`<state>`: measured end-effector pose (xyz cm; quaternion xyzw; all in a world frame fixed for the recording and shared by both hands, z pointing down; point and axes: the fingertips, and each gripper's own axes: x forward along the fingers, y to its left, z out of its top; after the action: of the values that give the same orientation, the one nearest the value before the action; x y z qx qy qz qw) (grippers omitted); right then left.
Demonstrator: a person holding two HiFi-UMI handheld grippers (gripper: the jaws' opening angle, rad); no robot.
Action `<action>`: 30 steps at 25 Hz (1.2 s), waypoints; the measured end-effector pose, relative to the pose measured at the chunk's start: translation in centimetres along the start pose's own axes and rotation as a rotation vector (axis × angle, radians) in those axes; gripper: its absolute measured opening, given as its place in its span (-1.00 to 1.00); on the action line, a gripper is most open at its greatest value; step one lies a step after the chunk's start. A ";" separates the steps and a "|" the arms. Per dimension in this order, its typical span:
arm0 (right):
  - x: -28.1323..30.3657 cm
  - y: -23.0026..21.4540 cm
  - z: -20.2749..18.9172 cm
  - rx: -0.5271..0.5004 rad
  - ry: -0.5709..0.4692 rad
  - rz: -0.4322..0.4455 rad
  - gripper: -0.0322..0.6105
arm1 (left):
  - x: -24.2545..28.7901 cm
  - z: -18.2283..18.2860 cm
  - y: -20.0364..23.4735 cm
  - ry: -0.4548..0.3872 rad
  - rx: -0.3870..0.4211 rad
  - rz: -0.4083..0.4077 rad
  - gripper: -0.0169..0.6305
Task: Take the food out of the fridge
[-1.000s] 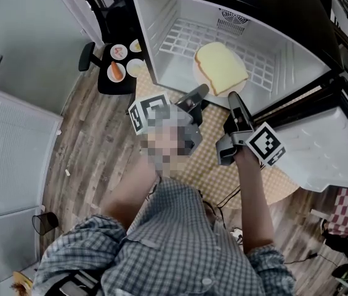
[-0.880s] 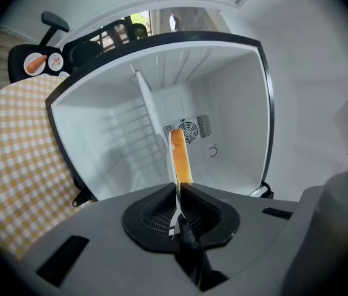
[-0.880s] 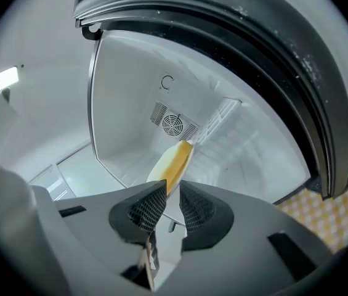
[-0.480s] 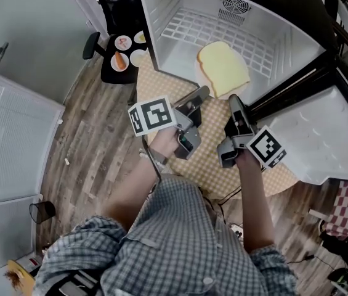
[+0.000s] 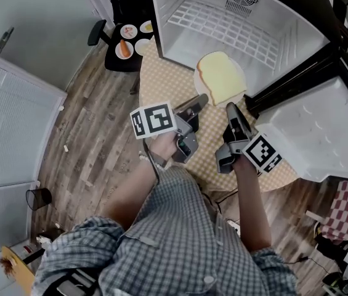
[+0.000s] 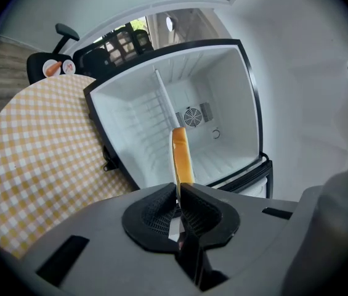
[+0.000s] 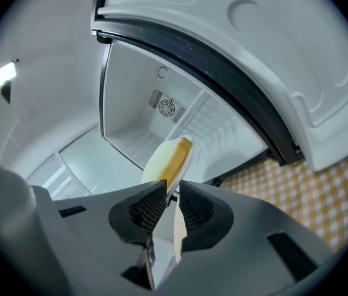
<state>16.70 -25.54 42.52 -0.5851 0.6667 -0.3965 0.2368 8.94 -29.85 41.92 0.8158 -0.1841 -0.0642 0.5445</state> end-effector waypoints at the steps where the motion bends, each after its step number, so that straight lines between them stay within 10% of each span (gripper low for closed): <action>1: -0.2 -0.3 -0.5 0.006 0.008 -0.007 -0.71 | -0.2 -0.4 0.5 0.007 -0.006 0.008 -0.87; 30: -2.6 -11.3 -11.7 0.141 0.176 -0.267 -0.71 | -1.5 -10.2 13.5 0.266 -0.098 0.247 -0.80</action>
<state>14.76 -20.06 57.93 -0.6135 0.5715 -0.5200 0.1633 7.51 -25.03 58.17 0.7608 -0.2060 0.1026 0.6068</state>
